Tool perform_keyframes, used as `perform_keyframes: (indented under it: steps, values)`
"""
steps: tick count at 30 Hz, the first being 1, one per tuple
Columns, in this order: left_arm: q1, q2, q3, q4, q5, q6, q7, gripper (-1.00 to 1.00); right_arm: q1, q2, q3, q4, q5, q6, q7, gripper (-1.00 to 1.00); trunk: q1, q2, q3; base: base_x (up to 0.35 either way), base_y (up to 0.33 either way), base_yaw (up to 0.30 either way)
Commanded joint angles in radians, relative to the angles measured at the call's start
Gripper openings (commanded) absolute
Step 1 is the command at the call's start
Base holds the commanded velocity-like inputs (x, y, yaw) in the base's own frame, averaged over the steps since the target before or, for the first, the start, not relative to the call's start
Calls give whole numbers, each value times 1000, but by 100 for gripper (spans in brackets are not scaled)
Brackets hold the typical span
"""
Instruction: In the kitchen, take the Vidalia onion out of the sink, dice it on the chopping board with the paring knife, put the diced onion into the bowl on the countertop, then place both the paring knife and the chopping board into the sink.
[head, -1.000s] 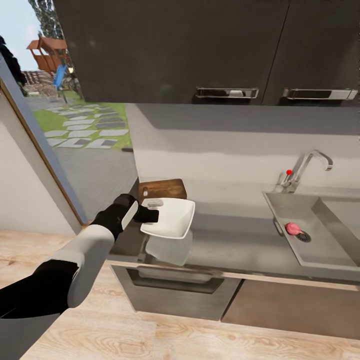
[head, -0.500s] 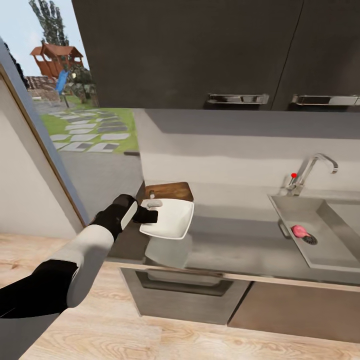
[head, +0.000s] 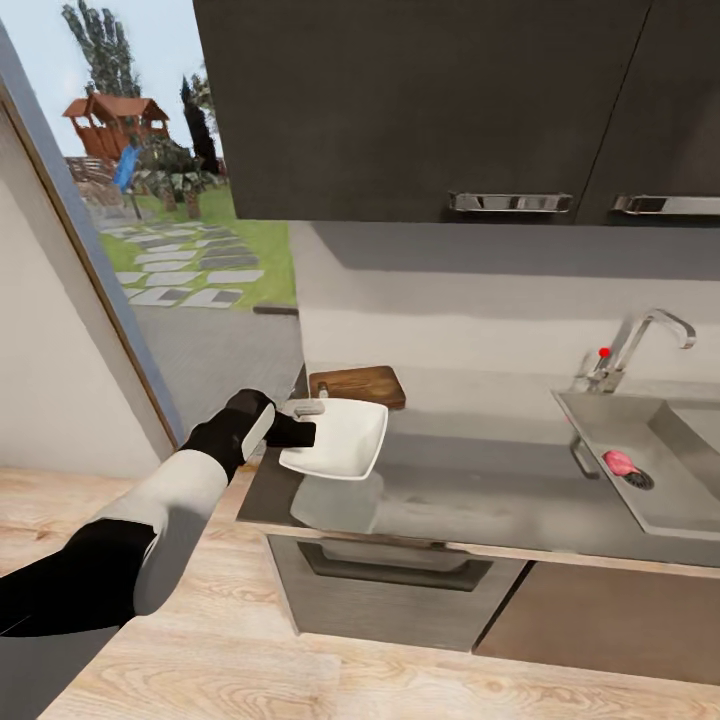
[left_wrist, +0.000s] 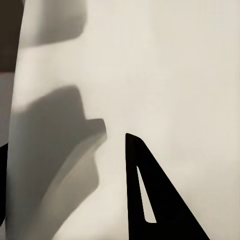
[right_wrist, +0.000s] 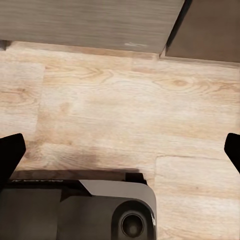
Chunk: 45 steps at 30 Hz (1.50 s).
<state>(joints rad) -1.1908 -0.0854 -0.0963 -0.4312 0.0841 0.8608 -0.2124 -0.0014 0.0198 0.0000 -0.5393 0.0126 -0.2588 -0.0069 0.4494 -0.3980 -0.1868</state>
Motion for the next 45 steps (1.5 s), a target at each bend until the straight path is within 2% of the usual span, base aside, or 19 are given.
perform_keyframes:
  steps: [1, 10, 13, 15, 17, 22, 30, 34, 39, 45]
  values:
    - [-1, 1, -6, -1, 11, 4, 3, -100, 0, 0, 0, -1, 1, -2, -1, 100, 1, -2, -2, -2, 12, 0]
    - [12, -4, -4, 9, 16, 5, 5, -100, 0, 0, 0, -1, 1, -2, -1, 100, 1, -2, -2, 0, 2, 0]
    - [12, -5, 10, 9, 26, 5, 6, -100, 0, 0, 0, -1, 1, -2, -1, 100, 1, -2, -2, 0, 0, 0]
    - [13, -7, 52, 9, 31, 5, 7, -100, 0, 0, 0, -1, 1, -2, -1, 100, 1, -2, -2, 0, 0, 0]
    - [13, -7, 131, 10, 33, 4, 9, -100, 0, 0, 0, -1, 1, -2, -1, 100, 1, -2, -2, 0, 0, 0]
    - [13, -5, 173, 11, 33, 3, 23, -100, 0, 0, 0, -1, 1, -2, -1, 100, 1, -2, -2, 0, 0, 0]
    - [13, -9, 179, 5, 34, 3, 173, -100, 0, 0, 0, -1, 1, -2, -1, 100, 1, -2, -2, 0, 0, 0]
    - [13, -21, 180, 0, 34, 3, 238, -100, 0, 0, 0, -1, 1, -2, -1, 100, 1, -2, -2, 0, 0, 0]
    - [13, -25, 181, -12, 34, 4, 268, -100, 0, 0, 0, -1, 1, -2, -1, 100, 1, -2, -2, 0, 0, 0]
    - [13, -31, 180, -12, 34, 4, 272, -100, 0, 0, 0, -1, 3, -2, -1, 100, 1, -2, -2, 0, 0, 0]
